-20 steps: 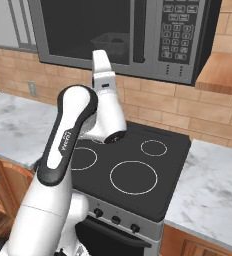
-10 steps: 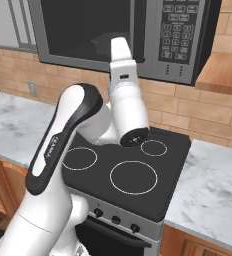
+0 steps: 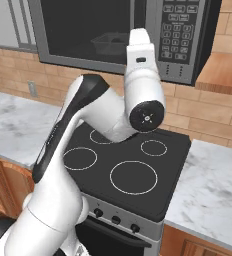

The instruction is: Place the tupperware containing the shrimp and tomato meal in the microwave. Close the microwave door and press the start button to reheat the meal.

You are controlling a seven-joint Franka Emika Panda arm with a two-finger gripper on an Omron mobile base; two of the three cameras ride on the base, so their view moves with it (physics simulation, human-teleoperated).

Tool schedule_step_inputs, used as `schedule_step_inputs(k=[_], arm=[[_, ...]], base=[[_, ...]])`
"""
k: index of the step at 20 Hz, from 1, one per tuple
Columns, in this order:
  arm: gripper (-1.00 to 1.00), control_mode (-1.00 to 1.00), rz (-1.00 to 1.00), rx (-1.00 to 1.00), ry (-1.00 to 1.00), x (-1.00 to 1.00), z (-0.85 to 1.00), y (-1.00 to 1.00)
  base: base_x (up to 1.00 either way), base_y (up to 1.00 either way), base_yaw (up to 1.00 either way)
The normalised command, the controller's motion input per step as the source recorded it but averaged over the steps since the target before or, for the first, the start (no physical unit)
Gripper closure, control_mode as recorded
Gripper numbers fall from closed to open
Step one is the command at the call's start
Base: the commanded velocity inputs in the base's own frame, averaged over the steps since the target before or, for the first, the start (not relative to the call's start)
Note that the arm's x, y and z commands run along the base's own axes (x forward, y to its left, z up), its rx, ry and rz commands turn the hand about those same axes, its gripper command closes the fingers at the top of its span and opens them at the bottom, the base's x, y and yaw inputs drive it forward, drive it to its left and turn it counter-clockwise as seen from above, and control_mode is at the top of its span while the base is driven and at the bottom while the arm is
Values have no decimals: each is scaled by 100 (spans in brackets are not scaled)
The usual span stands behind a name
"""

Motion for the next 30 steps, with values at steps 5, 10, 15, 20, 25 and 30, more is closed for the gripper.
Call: schedule_step_inputs(k=[5,10,15,20,25,30], arm=[[100,-100,-2,0,4,0,0,-16],[100,-100,0,0,0,0,-8,-5],[100,-100,0,0,0,2,-16,-1],[100,-100,0,0,0,14,-13,-11],[100,-100,0,1,0,14,-9,-14],[100,-100,0,6,0,18,-3,-23]], base=[[0,0,0],[0,0,0],[0,0,0],[0,0,0],[0,0,0],[0,0,0]])
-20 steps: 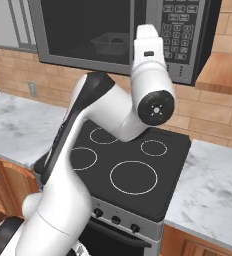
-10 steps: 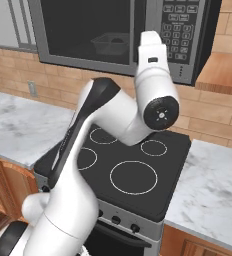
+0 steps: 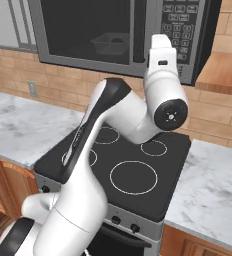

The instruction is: Place the tupperware containing the shrimp and tomato meal in the microwave. Close the microwave door and press the start button to reheat the meal.

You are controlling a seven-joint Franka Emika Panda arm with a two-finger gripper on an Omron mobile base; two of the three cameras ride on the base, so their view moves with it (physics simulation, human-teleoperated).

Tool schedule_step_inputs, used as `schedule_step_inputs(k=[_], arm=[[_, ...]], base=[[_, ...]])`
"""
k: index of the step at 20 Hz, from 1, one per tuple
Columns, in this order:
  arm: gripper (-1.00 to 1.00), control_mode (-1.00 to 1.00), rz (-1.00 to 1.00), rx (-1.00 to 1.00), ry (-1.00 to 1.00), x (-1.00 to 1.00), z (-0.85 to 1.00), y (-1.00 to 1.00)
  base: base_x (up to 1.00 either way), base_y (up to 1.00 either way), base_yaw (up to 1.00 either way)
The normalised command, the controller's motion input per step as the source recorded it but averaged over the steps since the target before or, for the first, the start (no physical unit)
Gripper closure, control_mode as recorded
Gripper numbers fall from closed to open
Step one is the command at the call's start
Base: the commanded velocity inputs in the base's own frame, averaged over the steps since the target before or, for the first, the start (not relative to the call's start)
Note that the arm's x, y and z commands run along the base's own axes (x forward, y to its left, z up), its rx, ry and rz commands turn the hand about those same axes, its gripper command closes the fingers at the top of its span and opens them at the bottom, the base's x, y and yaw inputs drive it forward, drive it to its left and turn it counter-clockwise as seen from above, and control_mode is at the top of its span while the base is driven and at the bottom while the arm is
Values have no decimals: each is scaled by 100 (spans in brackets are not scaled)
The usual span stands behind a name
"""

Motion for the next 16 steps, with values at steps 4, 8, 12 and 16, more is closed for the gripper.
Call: schedule_step_inputs(k=[4,8,12,16], arm=[[100,-100,0,6,0,19,0,-9],[100,-100,0,9,0,32,0,-22],[100,-100,0,6,0,28,0,-17],[100,-100,0,6,0,31,0,-23]], base=[[0,0,0],[0,0,0],[0,0,0],[0,0,0]])
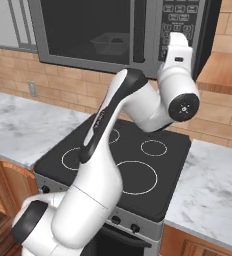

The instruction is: Place the tupperware containing the shrimp and tomato meal in the microwave. Close the microwave door and press the start button to reheat the meal.

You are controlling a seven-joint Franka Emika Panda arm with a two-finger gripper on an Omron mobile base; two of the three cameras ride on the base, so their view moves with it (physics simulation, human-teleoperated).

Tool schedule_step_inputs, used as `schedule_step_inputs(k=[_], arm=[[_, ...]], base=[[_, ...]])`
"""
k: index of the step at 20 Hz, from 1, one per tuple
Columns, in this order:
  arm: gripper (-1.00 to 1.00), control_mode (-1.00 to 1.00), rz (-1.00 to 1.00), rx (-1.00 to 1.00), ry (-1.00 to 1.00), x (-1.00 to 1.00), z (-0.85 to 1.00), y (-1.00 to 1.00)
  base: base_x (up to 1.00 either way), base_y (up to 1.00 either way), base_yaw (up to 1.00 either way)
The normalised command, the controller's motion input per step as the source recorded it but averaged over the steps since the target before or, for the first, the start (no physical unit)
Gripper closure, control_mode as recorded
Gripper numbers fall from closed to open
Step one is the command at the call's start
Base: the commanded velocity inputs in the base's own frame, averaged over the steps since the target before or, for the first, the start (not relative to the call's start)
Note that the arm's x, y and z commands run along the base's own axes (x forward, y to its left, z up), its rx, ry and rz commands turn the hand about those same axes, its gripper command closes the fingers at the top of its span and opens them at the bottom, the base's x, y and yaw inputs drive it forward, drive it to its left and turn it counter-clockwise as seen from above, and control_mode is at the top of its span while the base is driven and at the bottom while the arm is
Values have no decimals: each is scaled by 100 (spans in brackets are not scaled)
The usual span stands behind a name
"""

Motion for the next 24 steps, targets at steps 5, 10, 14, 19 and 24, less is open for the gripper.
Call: schedule_step_inputs(k=[5,10,14,19,24], arm=[[100,-100,0,6,0,31,-2,-25],[100,-100,0,3,0,30,-12,-21],[100,-100,0,0,0,36,-14,-13],[100,-100,0,0,0,39,-2,-13],[100,-100,0,2,0,35,0,-22]], base=[[0,0,0],[0,0,0],[0,0,0],[0,0,0],[0,0,0]])
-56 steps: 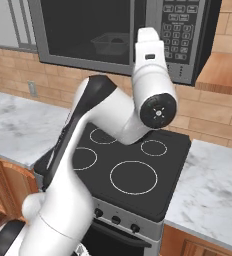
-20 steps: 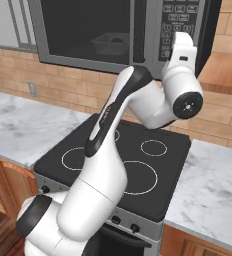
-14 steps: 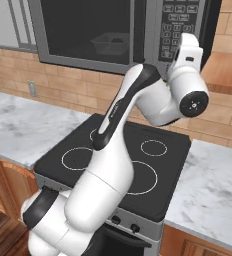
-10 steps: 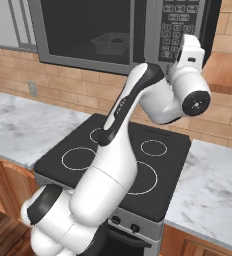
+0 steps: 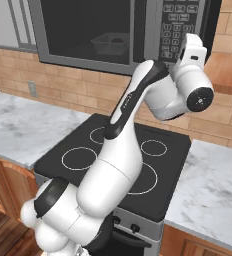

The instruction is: Place the tupperware containing the shrimp and tomato meal in the microwave. Close the microwave door and press the start button to reheat the meal.

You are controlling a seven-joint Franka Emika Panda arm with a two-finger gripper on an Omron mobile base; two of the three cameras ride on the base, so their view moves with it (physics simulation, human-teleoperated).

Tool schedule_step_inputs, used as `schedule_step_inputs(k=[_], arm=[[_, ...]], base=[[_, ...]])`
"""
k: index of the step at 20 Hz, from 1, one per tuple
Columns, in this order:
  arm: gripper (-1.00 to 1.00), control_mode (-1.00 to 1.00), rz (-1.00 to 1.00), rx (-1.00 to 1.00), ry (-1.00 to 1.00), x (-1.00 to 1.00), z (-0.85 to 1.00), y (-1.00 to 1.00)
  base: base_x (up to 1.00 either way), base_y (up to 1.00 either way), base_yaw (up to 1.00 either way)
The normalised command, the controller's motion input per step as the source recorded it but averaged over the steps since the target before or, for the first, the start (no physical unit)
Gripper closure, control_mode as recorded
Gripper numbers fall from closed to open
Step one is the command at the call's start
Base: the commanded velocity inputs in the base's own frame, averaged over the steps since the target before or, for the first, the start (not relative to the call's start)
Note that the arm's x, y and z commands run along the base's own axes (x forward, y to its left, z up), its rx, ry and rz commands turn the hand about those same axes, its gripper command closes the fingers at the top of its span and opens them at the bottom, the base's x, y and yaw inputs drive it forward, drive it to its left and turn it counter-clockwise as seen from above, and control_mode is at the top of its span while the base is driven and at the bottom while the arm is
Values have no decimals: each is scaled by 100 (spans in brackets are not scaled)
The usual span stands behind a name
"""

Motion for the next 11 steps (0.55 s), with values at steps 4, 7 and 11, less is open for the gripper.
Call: schedule_step_inputs(k=[4,7,11], arm=[[100,-100,0,1,2,34,0,-26],[100,-100,0,0,8,40,0,-9],[100,-100,-4,0,17,54,0,0]], base=[[0,0,0],[0,0,0],[0,0,0]])
